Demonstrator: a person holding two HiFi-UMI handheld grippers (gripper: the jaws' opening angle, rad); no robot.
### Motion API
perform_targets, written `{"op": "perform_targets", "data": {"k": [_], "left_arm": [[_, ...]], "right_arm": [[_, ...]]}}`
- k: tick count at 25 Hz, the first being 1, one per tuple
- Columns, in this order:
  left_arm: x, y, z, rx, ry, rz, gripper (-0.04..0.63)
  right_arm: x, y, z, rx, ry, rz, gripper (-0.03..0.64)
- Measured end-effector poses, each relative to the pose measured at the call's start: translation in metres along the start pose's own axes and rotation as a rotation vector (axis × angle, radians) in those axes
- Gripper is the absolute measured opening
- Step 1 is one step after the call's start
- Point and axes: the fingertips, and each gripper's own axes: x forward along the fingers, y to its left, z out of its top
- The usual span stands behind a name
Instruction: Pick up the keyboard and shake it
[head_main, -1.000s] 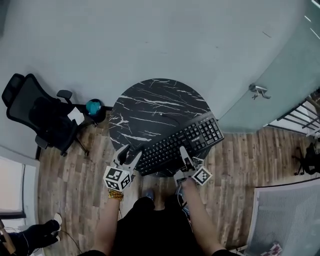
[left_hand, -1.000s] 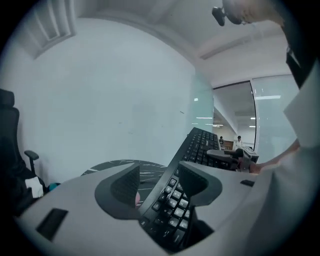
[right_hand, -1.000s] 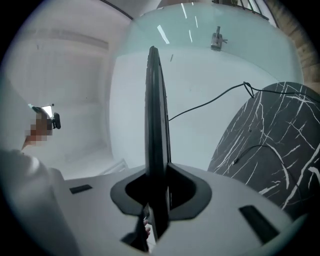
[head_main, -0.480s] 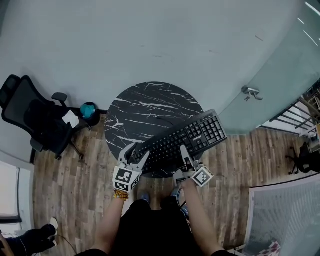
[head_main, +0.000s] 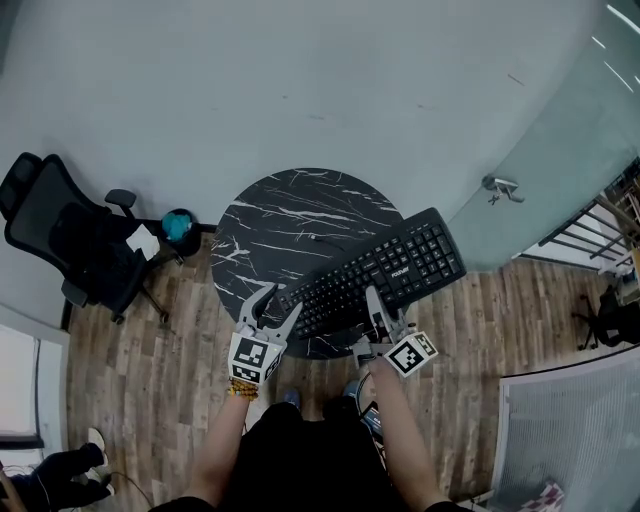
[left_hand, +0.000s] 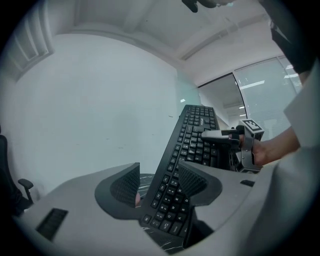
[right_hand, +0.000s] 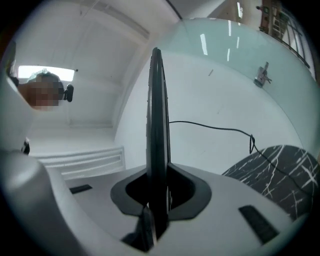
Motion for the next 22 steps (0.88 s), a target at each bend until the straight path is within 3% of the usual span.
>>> {"op": "perform_targets", "data": {"k": [11,18,22], "left_arm": [[-0.004,0.0,0.017,0.006,-0.045,0.002,0.238],[-0.005,-0.002,0.029,0.019,-0.071,-0.004,0.238],[-0.007,-0.003,0.027,0.021,-0.069,-0.006,0.238]], "right_arm": [[0.024,0.071,0.036,-0.722,0.12,0.023,0.069],[0.024,0.079,0.018,-0.859,0.173,0.013,0.069],[0.027,0.091,0.009,-1.009,0.196,0.02,0.069]]}}
